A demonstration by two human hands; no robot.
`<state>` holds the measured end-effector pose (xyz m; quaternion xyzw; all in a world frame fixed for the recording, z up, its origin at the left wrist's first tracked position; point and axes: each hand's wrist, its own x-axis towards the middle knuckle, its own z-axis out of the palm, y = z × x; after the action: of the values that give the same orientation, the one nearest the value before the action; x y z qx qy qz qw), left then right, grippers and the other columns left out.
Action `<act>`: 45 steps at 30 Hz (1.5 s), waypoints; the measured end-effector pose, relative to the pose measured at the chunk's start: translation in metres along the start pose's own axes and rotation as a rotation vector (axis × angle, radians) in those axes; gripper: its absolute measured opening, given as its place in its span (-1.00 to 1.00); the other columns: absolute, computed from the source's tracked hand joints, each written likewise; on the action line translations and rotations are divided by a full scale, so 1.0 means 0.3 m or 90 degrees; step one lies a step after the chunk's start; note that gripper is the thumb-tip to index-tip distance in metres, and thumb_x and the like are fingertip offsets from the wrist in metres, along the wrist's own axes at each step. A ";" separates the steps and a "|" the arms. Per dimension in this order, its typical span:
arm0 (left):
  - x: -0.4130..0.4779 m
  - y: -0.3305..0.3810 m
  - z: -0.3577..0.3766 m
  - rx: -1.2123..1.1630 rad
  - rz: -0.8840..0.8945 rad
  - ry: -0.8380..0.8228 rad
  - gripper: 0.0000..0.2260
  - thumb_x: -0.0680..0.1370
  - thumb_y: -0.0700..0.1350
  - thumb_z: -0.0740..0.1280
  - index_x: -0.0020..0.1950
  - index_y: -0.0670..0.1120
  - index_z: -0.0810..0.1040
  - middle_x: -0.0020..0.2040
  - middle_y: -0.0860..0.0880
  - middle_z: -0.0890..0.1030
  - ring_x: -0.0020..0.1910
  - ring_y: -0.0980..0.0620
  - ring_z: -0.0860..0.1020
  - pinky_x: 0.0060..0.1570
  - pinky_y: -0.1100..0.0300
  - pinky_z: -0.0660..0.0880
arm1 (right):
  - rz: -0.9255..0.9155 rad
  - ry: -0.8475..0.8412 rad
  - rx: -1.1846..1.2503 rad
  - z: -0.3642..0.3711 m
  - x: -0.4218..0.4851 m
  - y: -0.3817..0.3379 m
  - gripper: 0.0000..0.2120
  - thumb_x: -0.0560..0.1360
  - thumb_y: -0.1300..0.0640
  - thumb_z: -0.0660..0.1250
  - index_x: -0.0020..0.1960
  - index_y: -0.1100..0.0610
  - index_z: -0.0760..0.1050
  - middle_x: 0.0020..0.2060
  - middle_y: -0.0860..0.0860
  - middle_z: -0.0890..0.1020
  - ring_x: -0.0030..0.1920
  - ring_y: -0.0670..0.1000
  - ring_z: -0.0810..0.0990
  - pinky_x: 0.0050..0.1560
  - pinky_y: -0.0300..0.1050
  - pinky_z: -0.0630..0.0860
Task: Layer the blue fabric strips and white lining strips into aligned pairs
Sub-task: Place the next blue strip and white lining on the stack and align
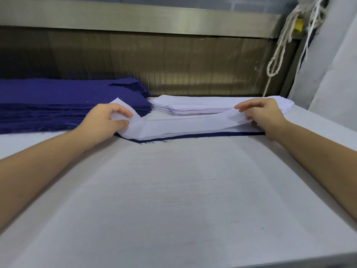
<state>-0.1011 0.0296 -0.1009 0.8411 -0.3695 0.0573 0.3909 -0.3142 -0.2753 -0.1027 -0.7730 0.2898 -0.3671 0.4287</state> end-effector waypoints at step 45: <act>0.013 -0.006 -0.055 -0.040 -0.046 0.011 -0.79 0.46 -0.28 0.40 -0.23 0.03 0.59 -0.24 0.16 0.51 -0.34 0.17 0.37 -0.29 0.19 0.36 | -0.068 -0.009 -0.324 -0.053 0.014 0.039 -0.70 0.40 0.40 0.22 -0.17 0.08 0.62 -0.31 0.06 0.57 -0.27 0.01 0.45 -0.15 -0.18 0.37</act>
<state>-0.0940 0.0398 -0.0893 0.8407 -0.3369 0.0389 0.4222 -0.3263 -0.2911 -0.1059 -0.8726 0.3287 -0.2988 0.2029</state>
